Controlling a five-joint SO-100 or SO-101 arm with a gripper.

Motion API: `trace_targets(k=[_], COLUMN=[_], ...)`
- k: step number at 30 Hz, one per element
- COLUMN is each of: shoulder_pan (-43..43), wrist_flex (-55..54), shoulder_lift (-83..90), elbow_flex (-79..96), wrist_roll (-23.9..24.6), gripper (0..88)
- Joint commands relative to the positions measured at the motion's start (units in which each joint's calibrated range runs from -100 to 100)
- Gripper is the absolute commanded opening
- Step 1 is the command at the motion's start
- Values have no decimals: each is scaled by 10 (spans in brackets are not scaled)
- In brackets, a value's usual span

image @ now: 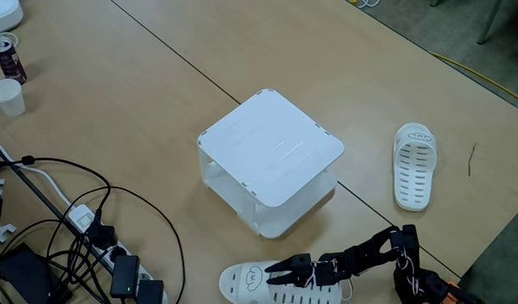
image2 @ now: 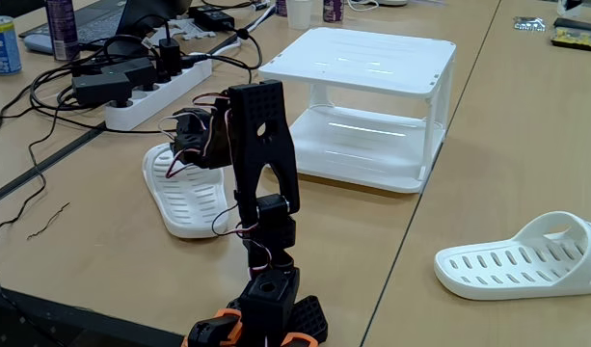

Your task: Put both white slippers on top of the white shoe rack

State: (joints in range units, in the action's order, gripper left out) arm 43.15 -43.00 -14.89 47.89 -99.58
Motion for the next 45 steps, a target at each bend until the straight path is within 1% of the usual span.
trace_targets(k=[1, 12, 18, 22, 26, 45], shoulder_pan=[-19, -13, -16, -17, -19, -5], wrist_flex=[0, -33, -34, -34, -32, -30], shoulder_lift=[-16, 9, 65, 72, 58, -138], elbow_flex=[11, 38, 103, 124, 75, -184], wrist_roll=[-4, -4, -4, -4, -4, -4], gripper=[189, 189, 189, 189, 189, 193])
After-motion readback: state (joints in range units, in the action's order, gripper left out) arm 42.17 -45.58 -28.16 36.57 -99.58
